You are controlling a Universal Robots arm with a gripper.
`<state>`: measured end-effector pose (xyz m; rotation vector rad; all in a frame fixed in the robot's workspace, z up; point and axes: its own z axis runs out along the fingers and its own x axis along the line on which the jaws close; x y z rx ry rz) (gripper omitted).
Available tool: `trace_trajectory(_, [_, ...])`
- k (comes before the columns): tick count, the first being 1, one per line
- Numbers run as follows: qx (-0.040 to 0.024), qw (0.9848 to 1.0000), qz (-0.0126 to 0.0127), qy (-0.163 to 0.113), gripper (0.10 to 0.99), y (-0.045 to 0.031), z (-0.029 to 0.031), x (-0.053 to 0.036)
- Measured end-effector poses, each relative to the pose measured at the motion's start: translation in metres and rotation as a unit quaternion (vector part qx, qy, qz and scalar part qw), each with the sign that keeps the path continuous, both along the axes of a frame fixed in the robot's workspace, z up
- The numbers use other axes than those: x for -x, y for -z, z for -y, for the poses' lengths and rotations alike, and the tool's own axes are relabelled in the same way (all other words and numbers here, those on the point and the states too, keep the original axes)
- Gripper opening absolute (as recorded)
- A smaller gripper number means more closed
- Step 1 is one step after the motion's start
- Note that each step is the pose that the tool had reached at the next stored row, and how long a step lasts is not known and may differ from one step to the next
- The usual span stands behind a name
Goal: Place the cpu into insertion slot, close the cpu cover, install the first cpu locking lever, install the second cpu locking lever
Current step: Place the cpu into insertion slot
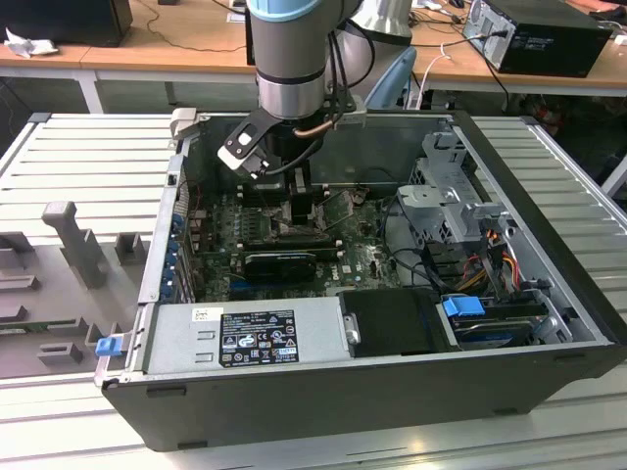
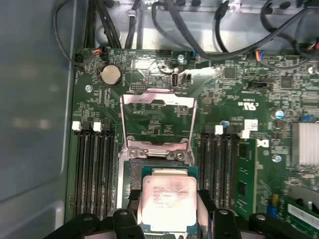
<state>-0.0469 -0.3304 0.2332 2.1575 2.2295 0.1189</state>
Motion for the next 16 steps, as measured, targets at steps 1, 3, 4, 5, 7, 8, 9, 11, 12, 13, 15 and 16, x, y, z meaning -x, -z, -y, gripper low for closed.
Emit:
trace_trajectory(1, [0.0001, 1.0, -0.0002, 0.003, 0.529, 0.0036, -0.0018, 0.0])
trace_trajectory(3, [0.0001, 1.0, -0.0003, 0.006, 0.529, 0.009, -0.0029, 0.0005])
trace_trajectory(4, [0.0001, 1.0, -0.0004, 0.006, 0.529, 0.0115, -0.0033, 0.0013])
trace_trajectory(5, [0.0001, 1.0, -0.0003, 0.006, 0.529, 0.0126, -0.0038, 0.0021])
trace_trajectory(7, [0.0, 1.0, -0.0003, 0.006, 0.529, 0.0155, -0.0053, 0.0027])
trace_trajectory(8, [0.0, 1.0, -0.0003, 0.006, 0.529, 0.0172, -0.0062, 0.0029])
trace_trajectory(9, [0.0001, 1.0, -0.0003, 0.006, 0.529, 0.0197, -0.0075, 0.0032])
trace_trajectory(11, [0.0001, 1.0, -0.0003, 0.006, 0.529, 0.0232, -0.0099, 0.0038])
trace_trajectory(12, [0.0001, 1.0, -0.0003, 0.006, 0.529, 0.0241, -0.01, 0.0038])
trace_trajectory(13, [0.0001, 1.0, -0.0003, 0.006, 0.529, 0.0263, -0.0103, 0.0038])
trace_trajectory(15, [0.0001, 1.0, -0.0003, 0.006, 0.529, 0.029, -0.0106, 0.0038])
trace_trajectory(16, [0.0001, 1.0, -0.0003, 0.006, 0.529, 0.0298, -0.0108, 0.0038])
